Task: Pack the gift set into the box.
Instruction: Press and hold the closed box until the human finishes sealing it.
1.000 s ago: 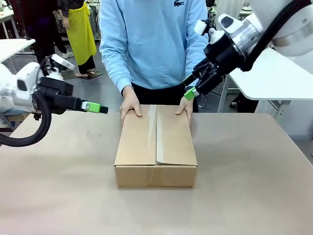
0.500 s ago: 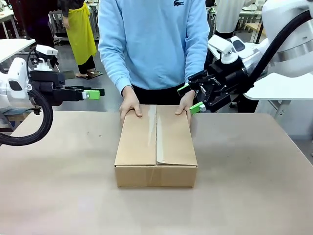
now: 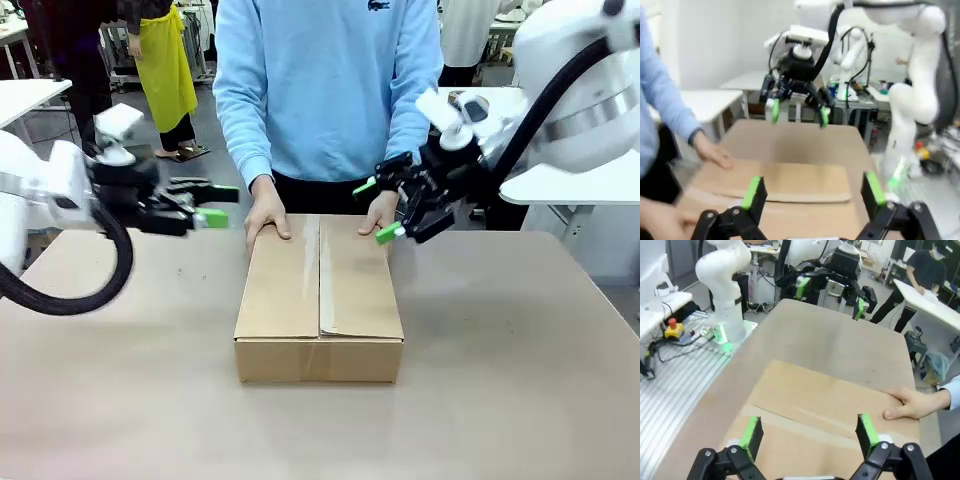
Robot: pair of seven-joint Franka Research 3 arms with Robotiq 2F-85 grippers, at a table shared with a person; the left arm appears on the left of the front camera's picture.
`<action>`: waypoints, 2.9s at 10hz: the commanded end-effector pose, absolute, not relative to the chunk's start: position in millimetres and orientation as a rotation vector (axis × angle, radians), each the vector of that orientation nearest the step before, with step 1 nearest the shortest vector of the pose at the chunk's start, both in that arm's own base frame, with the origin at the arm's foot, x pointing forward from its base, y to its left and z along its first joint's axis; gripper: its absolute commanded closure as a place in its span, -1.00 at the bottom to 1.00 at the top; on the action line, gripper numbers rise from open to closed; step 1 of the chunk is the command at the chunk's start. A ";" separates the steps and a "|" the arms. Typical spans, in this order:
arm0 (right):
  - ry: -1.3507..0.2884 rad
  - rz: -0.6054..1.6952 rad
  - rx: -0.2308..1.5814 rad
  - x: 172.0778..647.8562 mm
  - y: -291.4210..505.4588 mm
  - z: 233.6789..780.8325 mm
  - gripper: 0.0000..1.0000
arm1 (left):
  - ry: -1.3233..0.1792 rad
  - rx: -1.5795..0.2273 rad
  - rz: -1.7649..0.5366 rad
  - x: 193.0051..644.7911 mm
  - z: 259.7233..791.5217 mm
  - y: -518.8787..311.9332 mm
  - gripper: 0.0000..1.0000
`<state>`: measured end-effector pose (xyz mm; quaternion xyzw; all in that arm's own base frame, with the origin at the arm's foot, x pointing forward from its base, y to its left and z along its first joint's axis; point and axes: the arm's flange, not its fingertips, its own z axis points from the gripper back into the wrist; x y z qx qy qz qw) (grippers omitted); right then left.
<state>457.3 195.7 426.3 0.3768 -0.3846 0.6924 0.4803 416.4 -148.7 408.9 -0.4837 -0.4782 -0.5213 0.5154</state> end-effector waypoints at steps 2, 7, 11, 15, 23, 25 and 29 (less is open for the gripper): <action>-1.060 1.684 0.869 463.3 211.7 356.0 -1.00 | -1.198 -0.971 -1.516 450.8 354.8 -183.5 -1.00; -1.003 1.564 0.794 461.2 190.5 317.1 -1.00 | -1.041 -0.966 -1.491 482.4 314.1 -201.9 -1.00; -0.863 1.487 0.800 469.8 189.1 297.5 -1.00 | -0.915 -0.991 -1.503 488.9 300.6 -200.5 -1.00; -0.935 1.497 0.836 469.2 185.6 315.4 -1.00 | -0.953 -0.991 -1.482 483.9 301.6 -202.7 -1.00; -0.935 1.497 0.836 469.2 185.6 315.4 -1.00 | -0.953 -0.991 -1.482 483.9 301.6 -202.7 -1.00; -0.935 1.497 0.836 469.2 185.6 315.4 -1.00 | -0.953 -0.991 -1.482 483.9 301.6 -202.7 -1.00; -0.935 1.497 0.836 469.2 185.6 315.4 -1.00 | -0.953 -0.991 -1.482 483.9 301.6 -202.7 -1.00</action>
